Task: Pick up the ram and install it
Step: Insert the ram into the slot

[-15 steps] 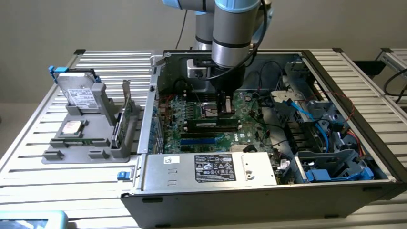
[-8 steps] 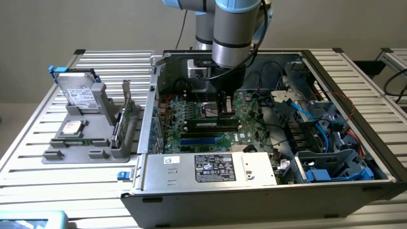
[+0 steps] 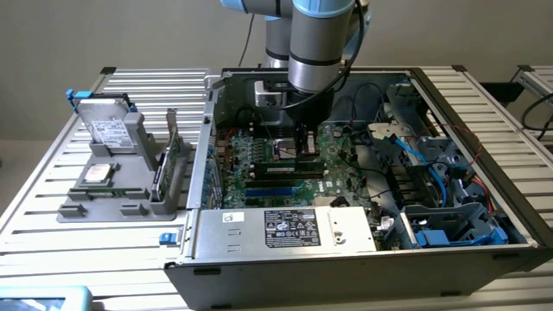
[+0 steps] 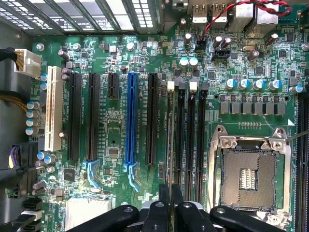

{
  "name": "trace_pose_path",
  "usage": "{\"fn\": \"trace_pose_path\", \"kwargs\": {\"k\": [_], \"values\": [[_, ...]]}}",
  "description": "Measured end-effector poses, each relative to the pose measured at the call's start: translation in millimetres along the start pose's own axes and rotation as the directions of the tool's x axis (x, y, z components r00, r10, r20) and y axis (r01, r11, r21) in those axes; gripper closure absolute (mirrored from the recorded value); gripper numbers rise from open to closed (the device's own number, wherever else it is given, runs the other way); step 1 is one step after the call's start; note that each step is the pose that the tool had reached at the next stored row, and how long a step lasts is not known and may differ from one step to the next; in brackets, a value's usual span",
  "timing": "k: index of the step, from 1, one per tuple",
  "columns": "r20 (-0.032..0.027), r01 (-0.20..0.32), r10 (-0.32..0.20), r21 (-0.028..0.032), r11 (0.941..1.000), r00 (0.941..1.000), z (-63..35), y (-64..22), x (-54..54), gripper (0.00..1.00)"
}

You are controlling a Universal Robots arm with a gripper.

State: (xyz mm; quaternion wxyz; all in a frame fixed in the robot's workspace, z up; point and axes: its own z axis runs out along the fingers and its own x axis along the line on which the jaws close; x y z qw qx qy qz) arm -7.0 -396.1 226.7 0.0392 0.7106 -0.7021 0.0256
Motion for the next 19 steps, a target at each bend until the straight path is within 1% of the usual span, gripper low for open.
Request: {"fn": "trace_pose_path", "kwargs": {"k": [19], "values": [[-0.0004, 0.000, 0.000, 0.0002, 1.0000, 1.0000, 1.9, 1.9, -0.5, 0.87]]}}
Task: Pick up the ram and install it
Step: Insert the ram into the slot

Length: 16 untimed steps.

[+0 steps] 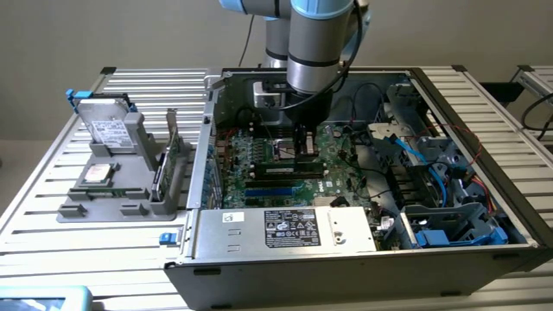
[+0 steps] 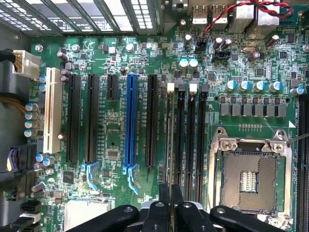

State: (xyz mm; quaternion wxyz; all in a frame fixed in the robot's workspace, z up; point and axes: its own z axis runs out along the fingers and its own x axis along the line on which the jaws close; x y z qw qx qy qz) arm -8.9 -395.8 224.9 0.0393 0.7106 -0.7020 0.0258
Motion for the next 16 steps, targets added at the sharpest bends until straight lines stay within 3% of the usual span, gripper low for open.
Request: {"fn": "trace_pose_path", "kwargs": {"k": [12, 13, 15, 16], "values": [[-0.0008, 0.000, 0.000, 0.0004, 1.0000, 1.0000, 0.6, 0.1, -0.5, 0.85], [-0.0013, 0.000, 0.000, 0.0004, 1.0000, 1.0000, 0.6, 0.1, -0.5, 0.79], [-0.0026, 0.000, 0.000, 0.0004, 1.0000, 1.0000, 0.3, 0.1, -0.4, 0.79], [-0.0037, 0.000, 0.000, 0.0004, 1.0000, 1.0000, -0.4, 0.1, -0.4, 0.72]]}}
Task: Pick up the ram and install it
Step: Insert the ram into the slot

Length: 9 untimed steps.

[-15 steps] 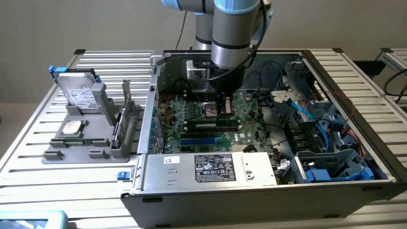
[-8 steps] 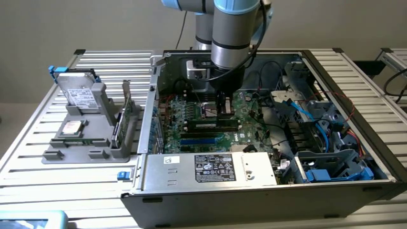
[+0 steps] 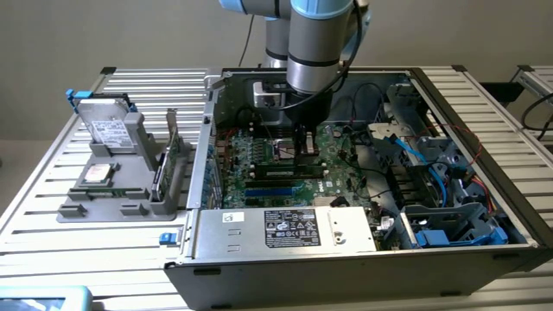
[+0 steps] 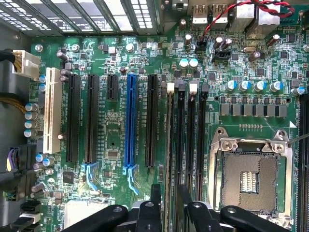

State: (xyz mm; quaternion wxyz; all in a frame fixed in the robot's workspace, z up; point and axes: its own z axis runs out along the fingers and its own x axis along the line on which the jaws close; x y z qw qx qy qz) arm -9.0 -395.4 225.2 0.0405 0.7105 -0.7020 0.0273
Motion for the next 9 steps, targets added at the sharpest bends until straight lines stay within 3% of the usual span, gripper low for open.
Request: {"fn": "trace_pose_path", "kwargs": {"k": [9], "values": [[-0.0110, 0.000, 0.000, -0.0007, 1.0000, 0.9999, -13.7, -3.1, 1.4, 0.72]]}}
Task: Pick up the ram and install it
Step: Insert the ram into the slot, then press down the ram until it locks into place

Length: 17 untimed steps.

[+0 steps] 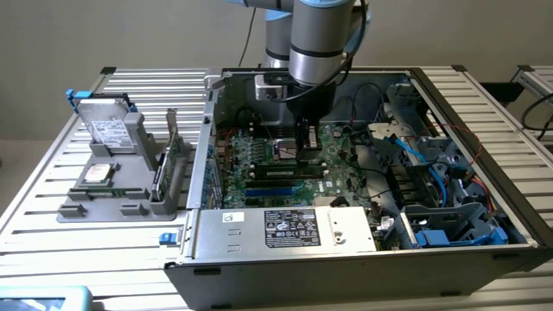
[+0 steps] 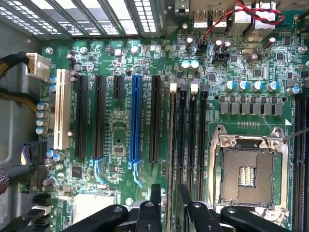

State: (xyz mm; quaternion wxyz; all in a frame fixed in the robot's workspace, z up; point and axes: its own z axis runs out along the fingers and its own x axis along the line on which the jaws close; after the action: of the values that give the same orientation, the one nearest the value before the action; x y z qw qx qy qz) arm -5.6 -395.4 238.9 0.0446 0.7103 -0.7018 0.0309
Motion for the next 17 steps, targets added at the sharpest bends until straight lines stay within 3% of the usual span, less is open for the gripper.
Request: {"fn": "trace_pose_path", "kwargs": {"k": [8, 17], "values": [[-0.0052, 0.001, -0.001, -0.0058, 1.0000, 1.0000, -7.0, -9.5, 0.8, 0.72], [-0.0054, 0.001, -0.001, -0.0066, 1.0000, 1.0000, -7.1, -9.7, 0.9, 0.72]]}}
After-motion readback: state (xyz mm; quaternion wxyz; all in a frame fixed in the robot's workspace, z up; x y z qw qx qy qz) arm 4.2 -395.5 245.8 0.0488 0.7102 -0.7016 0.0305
